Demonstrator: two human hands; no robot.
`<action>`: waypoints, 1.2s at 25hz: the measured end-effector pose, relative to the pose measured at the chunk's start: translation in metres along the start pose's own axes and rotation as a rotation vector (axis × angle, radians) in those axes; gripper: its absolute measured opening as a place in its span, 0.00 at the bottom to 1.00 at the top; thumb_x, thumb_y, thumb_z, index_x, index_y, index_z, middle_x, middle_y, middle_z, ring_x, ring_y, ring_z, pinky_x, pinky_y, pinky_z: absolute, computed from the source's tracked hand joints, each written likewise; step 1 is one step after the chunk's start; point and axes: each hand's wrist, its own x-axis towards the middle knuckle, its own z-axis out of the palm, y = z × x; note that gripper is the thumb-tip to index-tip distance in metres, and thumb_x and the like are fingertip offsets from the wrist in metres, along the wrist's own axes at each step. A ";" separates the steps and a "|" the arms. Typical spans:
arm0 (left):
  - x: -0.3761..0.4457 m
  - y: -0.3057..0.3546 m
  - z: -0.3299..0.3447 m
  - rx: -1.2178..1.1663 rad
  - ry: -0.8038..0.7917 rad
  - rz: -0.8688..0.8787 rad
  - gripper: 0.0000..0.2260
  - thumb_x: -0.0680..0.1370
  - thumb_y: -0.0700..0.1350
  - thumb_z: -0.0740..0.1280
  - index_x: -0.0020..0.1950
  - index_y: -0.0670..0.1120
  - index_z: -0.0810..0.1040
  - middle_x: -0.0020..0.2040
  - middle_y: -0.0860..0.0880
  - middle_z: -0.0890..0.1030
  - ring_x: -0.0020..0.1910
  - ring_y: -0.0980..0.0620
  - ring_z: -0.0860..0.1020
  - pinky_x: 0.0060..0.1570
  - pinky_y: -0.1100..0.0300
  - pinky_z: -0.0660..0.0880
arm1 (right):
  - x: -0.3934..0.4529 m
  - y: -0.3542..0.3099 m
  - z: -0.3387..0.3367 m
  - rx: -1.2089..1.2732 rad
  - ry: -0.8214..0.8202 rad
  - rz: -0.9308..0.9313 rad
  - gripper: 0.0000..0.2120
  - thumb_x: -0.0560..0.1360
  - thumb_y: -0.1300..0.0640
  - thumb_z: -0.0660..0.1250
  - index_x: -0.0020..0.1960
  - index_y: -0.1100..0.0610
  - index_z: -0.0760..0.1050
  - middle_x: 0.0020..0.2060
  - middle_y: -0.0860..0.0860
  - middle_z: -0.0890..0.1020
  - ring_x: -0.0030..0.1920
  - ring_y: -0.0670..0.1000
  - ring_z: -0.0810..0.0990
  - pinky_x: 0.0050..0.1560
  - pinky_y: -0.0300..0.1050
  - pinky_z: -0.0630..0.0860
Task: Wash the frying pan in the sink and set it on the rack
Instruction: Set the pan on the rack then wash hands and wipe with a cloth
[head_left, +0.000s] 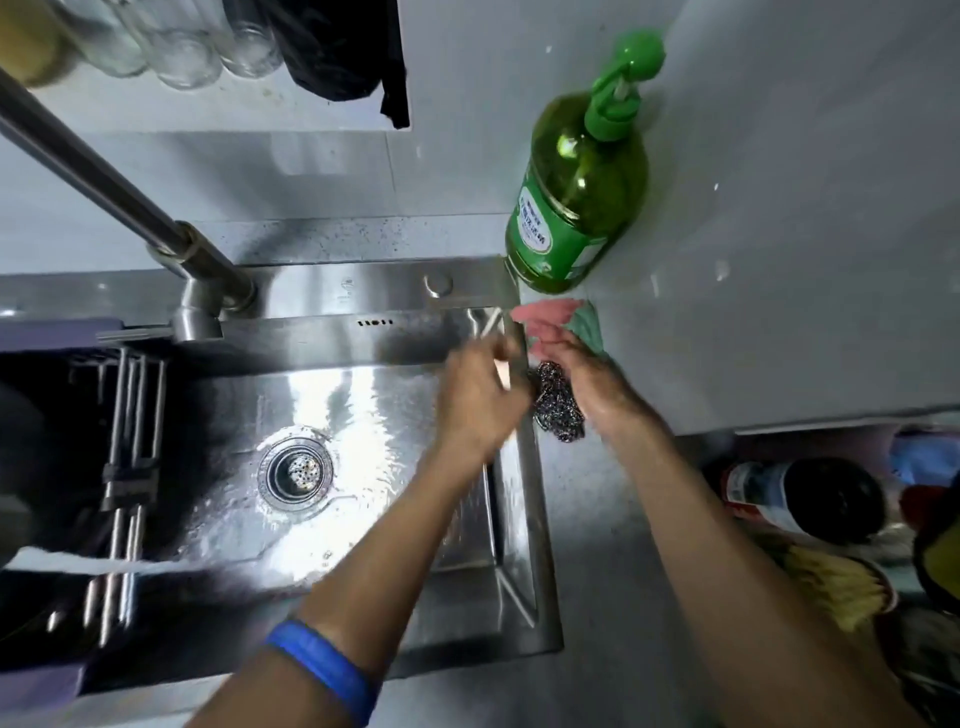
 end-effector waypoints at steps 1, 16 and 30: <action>-0.023 -0.015 0.015 0.090 -0.159 0.009 0.13 0.72 0.47 0.73 0.54 0.48 0.76 0.52 0.48 0.78 0.49 0.50 0.75 0.52 0.51 0.76 | 0.000 0.003 -0.001 0.010 0.000 0.002 0.17 0.84 0.61 0.55 0.61 0.40 0.73 0.60 0.42 0.81 0.61 0.45 0.79 0.67 0.49 0.72; 0.039 -0.027 0.022 -0.001 0.153 -0.040 0.05 0.70 0.46 0.72 0.43 0.51 0.79 0.45 0.50 0.81 0.42 0.47 0.79 0.46 0.52 0.77 | -0.111 0.062 0.030 -0.568 0.274 -0.211 0.22 0.68 0.75 0.65 0.55 0.57 0.85 0.65 0.53 0.78 0.65 0.50 0.75 0.70 0.40 0.65; -0.188 -0.123 -0.091 -0.429 0.192 -0.517 0.05 0.74 0.32 0.69 0.44 0.41 0.81 0.41 0.50 0.82 0.40 0.53 0.78 0.43 0.65 0.74 | -0.194 0.069 0.132 -0.356 -0.111 -0.068 0.11 0.70 0.75 0.68 0.38 0.59 0.79 0.40 0.47 0.83 0.47 0.46 0.82 0.49 0.39 0.75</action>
